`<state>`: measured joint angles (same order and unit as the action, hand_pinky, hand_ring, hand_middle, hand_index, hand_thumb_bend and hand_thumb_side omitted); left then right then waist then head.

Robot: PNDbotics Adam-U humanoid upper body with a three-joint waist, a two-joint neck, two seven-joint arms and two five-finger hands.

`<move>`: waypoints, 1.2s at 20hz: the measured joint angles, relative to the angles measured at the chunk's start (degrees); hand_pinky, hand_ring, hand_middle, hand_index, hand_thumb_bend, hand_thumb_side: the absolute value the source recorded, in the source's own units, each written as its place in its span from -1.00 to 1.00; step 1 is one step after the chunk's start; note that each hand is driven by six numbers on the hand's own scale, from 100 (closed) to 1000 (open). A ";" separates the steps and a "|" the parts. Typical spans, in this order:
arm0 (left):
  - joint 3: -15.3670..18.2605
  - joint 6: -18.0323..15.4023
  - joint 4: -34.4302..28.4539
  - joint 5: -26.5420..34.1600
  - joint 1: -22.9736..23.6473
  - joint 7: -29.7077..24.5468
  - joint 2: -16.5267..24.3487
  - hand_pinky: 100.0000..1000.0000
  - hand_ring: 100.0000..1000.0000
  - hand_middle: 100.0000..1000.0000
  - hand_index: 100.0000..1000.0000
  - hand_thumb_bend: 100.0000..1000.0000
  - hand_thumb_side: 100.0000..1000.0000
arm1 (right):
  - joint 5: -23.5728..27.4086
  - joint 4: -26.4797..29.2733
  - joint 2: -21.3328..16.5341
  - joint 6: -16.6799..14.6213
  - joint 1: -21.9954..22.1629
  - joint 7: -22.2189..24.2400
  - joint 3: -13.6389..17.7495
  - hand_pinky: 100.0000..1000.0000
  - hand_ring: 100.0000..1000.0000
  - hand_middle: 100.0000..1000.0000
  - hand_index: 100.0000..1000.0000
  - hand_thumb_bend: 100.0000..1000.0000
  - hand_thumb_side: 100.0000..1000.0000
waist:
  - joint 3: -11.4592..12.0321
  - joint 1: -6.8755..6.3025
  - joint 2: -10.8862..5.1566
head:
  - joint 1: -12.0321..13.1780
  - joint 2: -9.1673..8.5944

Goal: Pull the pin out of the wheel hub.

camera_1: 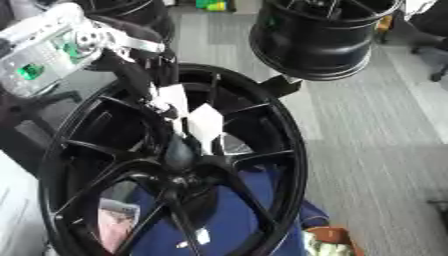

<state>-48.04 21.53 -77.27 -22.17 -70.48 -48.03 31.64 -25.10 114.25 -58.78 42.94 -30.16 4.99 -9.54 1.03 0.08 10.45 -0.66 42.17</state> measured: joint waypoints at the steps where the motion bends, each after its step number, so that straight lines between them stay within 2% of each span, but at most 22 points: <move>1: -0.12 -0.01 0.08 0.06 0.14 -0.01 0.00 0.30 0.30 0.15 0.46 0.04 -0.21 | 0.01 0.00 0.00 0.00 0.02 -0.06 0.01 0.76 0.66 0.57 0.72 -1.00 -0.68 | -0.03 0.00 0.00 | 0.01 0.00; 5: -0.14 -0.02 0.53 0.42 0.53 -0.02 -0.01 0.29 0.29 0.14 0.46 -0.03 -0.22 | 0.05 0.00 0.01 0.14 0.29 -0.31 0.02 0.76 0.66 0.57 0.72 -1.00 -0.68 | -0.21 0.02 0.07 | 0.06 -0.13; 9: -0.09 0.11 0.47 0.97 0.80 0.11 -0.24 0.22 0.22 0.08 0.40 -0.33 -0.31 | 0.07 0.00 0.02 0.28 0.54 -0.59 0.04 0.76 0.66 0.57 0.71 -1.00 -0.68 | -0.22 0.04 0.17 | 0.14 -0.17; 10: -0.03 0.24 0.21 1.19 0.80 0.24 -0.39 0.21 0.20 0.06 0.39 -0.46 -0.33 | 0.08 0.00 0.02 0.35 0.67 -0.66 0.05 0.76 0.66 0.57 0.71 -1.00 -0.68 | -0.22 0.05 0.17 | 0.14 -0.17; 11: 0.08 0.42 -0.12 1.41 0.80 0.42 -0.48 0.20 0.19 0.05 0.38 -0.52 -0.40 | 0.09 0.00 0.02 0.42 0.86 -0.73 0.05 0.76 0.66 0.57 0.71 -1.00 -0.68 | -0.22 0.05 0.17 | 0.14 -0.17; 12: 0.25 0.64 -0.45 1.65 0.80 0.64 -0.48 0.19 0.17 0.03 0.36 -0.63 -0.55 | 0.09 0.00 0.03 0.47 1.01 -0.78 0.06 0.76 0.66 0.58 0.72 -1.00 -0.69 | -0.22 0.05 0.17 | 0.14 -0.17; 14: 0.45 1.16 -1.14 2.42 0.80 1.16 -0.48 0.17 0.14 -0.01 0.33 -0.76 -0.66 | 0.11 0.00 0.03 0.59 1.07 -0.89 0.10 0.76 0.66 0.58 0.72 -1.00 -0.69 | -0.21 0.06 0.17 | 0.14 -0.17; 18: 0.78 2.46 -2.00 3.93 0.80 2.45 -0.49 0.10 0.08 -0.12 0.21 -0.88 -1.00 | 0.34 0.00 0.04 0.71 1.51 -1.00 0.31 0.76 0.66 0.57 0.72 -1.00 -0.68 | -0.19 0.08 0.17 | 0.15 -0.17; 24: 1.32 2.80 -3.08 3.44 1.00 2.80 -0.32 0.06 0.00 -0.26 0.00 -0.94 -1.00 | 0.58 0.00 0.05 0.68 1.79 -1.32 0.36 0.76 0.66 0.57 0.72 -1.00 -0.68 | -0.16 0.15 0.17 | 0.15 -0.17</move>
<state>-46.72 24.33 -80.35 -18.74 -69.48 -45.22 31.32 -24.52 114.25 -58.73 43.61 -28.37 3.67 -9.19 0.87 0.23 10.63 -0.51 42.00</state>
